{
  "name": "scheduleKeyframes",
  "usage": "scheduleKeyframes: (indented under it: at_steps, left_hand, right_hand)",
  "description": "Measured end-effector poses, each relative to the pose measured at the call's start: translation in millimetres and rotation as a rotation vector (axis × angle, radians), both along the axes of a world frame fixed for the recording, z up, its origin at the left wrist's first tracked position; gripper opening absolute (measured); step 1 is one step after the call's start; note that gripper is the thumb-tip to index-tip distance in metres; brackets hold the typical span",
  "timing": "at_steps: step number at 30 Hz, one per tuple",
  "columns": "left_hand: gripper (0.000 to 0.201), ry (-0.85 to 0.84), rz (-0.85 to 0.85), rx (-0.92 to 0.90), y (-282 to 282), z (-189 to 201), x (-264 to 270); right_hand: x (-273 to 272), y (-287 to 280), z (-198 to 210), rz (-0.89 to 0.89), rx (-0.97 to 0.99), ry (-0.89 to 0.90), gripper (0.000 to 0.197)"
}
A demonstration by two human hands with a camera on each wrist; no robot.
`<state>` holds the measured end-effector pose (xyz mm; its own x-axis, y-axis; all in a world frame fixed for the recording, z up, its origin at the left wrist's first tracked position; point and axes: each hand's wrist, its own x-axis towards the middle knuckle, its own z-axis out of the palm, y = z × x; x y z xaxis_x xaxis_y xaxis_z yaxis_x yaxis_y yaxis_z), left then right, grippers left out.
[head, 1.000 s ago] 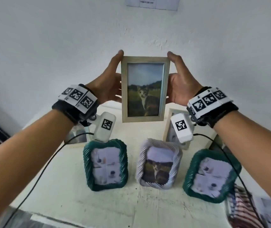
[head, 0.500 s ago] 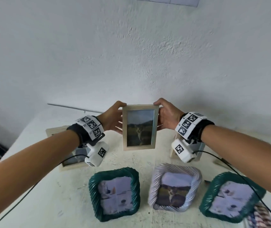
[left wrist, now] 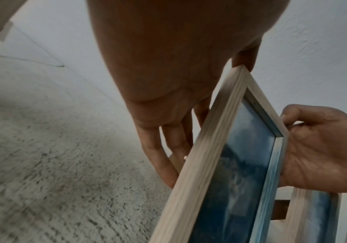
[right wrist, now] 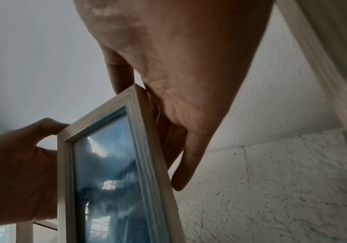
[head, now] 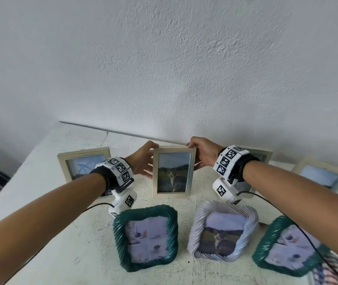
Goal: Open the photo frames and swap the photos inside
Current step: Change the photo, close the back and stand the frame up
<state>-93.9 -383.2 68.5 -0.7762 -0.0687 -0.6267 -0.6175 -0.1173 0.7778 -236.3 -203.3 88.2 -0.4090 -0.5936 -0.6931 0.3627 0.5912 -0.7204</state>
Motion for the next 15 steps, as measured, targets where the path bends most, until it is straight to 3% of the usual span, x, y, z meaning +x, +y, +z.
scheduleKeyframes:
  at_steps: [5,8,10,12,15]
  left_hand:
    - [0.072,0.024,-0.070,-0.139,-7,7,5]
    - [0.087,0.086,-0.101,-0.285,-14,23,12]
    - [0.072,0.230,-0.094,-0.414,-20,42,22]
    - [0.052,0.421,0.015,-0.617,-33,62,39]
    - [0.035,0.601,0.334,-0.893,-54,80,75]
  right_hand:
    - [5,-2,8,-0.029,-0.031,0.123,0.013]
    - [-3,-6,20,-0.015,-0.090,0.402,0.019]
    - [-4,-12,33,0.007,-0.138,0.658,0.021]
    - [6,-24,49,-0.021,-0.192,0.876,0.019]
    - [33,-56,67,0.035,-0.290,0.949,0.017]
